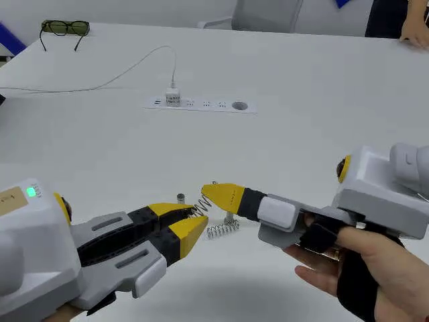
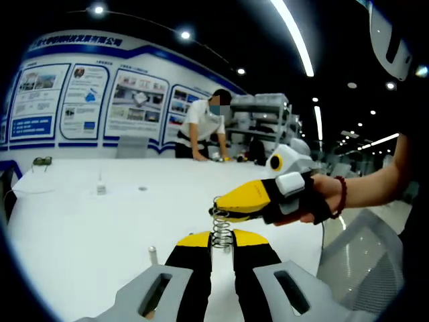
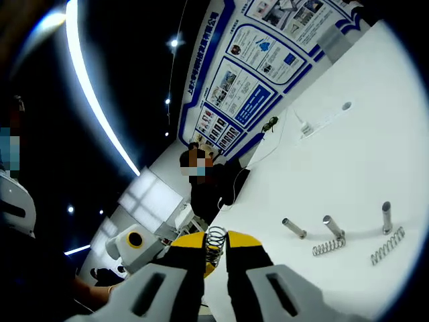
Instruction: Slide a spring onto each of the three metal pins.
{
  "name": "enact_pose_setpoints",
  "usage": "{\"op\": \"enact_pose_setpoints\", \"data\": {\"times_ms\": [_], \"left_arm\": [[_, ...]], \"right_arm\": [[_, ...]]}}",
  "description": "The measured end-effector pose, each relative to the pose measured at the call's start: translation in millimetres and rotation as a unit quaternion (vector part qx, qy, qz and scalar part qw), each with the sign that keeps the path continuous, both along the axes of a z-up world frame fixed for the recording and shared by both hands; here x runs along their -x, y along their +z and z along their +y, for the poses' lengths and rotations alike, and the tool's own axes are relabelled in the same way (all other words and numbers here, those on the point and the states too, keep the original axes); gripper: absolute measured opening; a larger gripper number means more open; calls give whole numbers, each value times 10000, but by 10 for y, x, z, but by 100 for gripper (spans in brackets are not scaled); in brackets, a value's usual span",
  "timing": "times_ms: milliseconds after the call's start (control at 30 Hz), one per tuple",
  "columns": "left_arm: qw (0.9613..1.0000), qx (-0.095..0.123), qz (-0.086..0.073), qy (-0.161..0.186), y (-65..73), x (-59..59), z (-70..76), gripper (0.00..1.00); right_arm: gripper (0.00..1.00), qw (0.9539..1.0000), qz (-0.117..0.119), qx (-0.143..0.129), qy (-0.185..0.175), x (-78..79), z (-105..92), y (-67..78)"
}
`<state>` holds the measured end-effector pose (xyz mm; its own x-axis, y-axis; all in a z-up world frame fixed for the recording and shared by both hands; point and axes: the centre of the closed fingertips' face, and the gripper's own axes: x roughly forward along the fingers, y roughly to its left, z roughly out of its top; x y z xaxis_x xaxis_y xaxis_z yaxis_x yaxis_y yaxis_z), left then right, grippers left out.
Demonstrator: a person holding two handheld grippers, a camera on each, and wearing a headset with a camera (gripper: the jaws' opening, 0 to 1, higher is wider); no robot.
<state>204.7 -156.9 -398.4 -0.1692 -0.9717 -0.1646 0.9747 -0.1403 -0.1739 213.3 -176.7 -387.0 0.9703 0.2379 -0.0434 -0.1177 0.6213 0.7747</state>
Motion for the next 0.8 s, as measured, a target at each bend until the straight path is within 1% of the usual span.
{"op": "enact_pose_setpoints", "data": {"times_ms": [100,133,167,267,300,333,367,400,667,700,733,800], "left_arm": [[9999,-61,-85,12,-15,-4,-8,11],[9998,-102,-186,11,-28,-9,-11,11],[9996,-135,-234,6,-37,-10,-12,11],[9991,-213,-379,-19,-51,-9,-17,11],[9987,-243,-450,-33,-58,-9,-17,11],[9985,-272,-482,-36,-65,-9,-15,11],[9982,-300,-521,-42,-74,-10,-14,12],[9980,-330,-532,-41,-84,-15,-10,12],[9961,-594,-652,63,-207,-81,37,22],[9951,-666,-722,95,-236,-99,51,23],[9945,-717,-755,116,-256,-110,60,25],[9939,-775,-771,165,-291,-130,71,30]], "right_arm": [[12,10000,-19,66,16,-12,16,7],[12,10000,-12,89,28,-17,24,3],[11,9999,0,124,34,-20,26,-3],[11,9996,19,270,40,-27,36,-9],[11,9994,22,344,52,-30,32,-12],[11,9992,34,397,53,-32,30,-15],[11,9985,70,533,45,-34,18,-33],[11,9982,87,594,43,-34,14,-40],[11,9971,99,749,-37,-56,-55,-49],[11,9961,44,878,-22,-66,-62,-33],[11,9955,39,948,-25,-74,-66,-27],[11,9934,32,1150,-32,-100,-87,-18]]}}
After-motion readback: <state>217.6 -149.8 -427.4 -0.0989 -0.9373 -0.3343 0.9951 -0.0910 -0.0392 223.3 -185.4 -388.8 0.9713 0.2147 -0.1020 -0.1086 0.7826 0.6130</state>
